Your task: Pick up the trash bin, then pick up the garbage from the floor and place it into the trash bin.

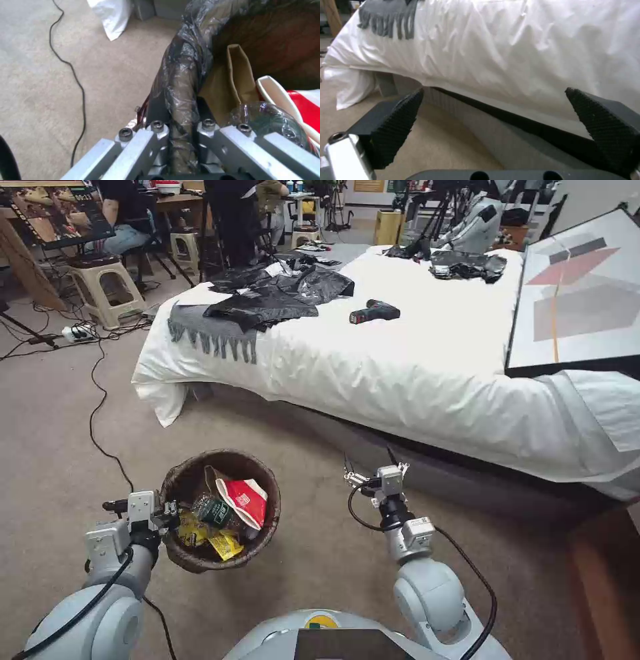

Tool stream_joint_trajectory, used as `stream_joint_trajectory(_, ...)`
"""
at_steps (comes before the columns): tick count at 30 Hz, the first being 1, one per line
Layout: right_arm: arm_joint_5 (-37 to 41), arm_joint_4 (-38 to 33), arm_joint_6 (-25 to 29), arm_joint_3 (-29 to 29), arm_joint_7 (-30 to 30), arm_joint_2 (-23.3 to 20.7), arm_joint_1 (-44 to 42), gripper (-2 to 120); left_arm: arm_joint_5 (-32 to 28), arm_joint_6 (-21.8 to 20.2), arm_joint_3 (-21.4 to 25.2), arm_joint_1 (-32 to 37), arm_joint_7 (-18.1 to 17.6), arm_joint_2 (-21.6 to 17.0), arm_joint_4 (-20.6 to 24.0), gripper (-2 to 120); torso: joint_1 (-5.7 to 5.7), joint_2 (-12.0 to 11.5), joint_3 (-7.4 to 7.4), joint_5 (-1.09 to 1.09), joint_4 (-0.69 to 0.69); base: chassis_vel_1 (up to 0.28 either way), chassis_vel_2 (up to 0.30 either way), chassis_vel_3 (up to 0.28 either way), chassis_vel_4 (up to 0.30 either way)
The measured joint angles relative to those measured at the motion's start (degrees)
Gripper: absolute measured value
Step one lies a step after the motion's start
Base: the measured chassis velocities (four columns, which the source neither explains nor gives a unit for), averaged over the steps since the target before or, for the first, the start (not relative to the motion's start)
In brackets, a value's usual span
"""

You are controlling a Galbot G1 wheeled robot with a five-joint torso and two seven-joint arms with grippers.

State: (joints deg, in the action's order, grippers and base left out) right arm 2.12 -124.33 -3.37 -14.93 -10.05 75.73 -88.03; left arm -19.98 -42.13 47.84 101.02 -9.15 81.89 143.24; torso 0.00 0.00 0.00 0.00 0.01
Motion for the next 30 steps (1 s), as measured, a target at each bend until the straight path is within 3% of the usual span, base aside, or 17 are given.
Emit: stream_joint_trajectory(30, 0.5, 1.4, -0.1, -0.5, -0.1, 0.0, 0.9, 100, -0.2, 0.0, 0.2, -0.2, 0.0, 0.1, 0.0, 3, 0.00, 0.0, 0.00, 0.00, -0.01, 0.029, 0.027, 0.026, 0.032)
